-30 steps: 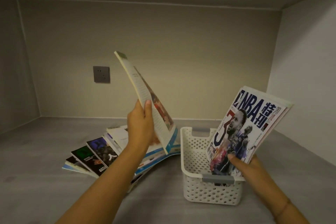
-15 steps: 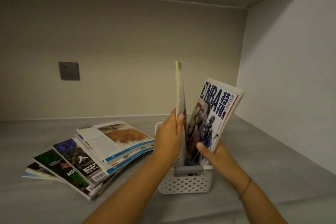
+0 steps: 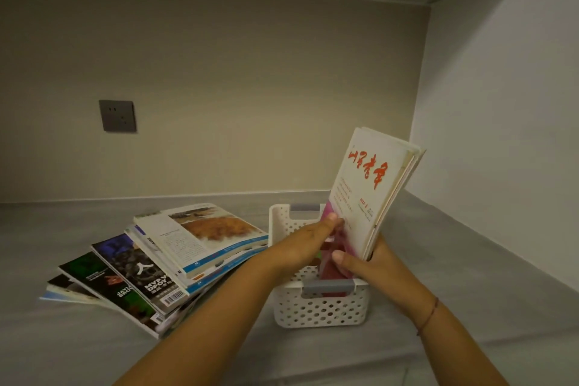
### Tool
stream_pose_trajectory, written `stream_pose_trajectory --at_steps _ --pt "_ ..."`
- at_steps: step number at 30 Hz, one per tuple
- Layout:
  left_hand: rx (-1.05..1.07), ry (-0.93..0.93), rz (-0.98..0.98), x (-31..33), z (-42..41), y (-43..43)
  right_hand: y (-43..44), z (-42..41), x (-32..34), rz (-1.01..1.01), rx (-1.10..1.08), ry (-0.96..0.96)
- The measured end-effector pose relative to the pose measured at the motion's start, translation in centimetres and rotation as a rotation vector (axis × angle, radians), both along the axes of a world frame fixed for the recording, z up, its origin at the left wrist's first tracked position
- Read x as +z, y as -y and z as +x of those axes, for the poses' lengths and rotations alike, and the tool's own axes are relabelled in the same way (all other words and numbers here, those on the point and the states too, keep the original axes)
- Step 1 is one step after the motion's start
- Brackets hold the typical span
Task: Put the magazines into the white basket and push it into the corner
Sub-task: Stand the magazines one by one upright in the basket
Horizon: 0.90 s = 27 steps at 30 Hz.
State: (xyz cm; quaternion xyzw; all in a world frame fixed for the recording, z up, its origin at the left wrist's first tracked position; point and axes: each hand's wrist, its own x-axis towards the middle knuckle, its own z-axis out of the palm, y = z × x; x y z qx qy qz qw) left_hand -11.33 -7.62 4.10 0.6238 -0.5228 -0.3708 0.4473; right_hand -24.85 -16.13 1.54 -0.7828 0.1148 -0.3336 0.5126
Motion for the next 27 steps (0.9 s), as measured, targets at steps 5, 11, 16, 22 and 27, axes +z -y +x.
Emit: stream_pose_trajectory --at_steps 5,11,16,22,27 --pt "-0.055 -0.258 0.118 0.5 -0.6 0.9 0.0 0.3 -0.5 0.012 -0.061 0.012" --pt "-0.043 -0.327 0.134 -0.1 -1.1 2.1 0.2 0.3 -0.8 0.08 -0.143 0.033" --pt "-0.011 -0.083 0.098 0.6 0.2 0.6 0.4 0.2 -1.1 0.139 -0.202 0.013" --pt "0.939 0.296 -0.075 -1.1 10.9 -3.5 0.7 0.1 -1.5 0.179 -0.229 -0.047" --pt "1.284 0.429 0.352 -5.6 18.7 -8.4 0.6 0.2 -1.6 0.185 -0.255 -0.054"
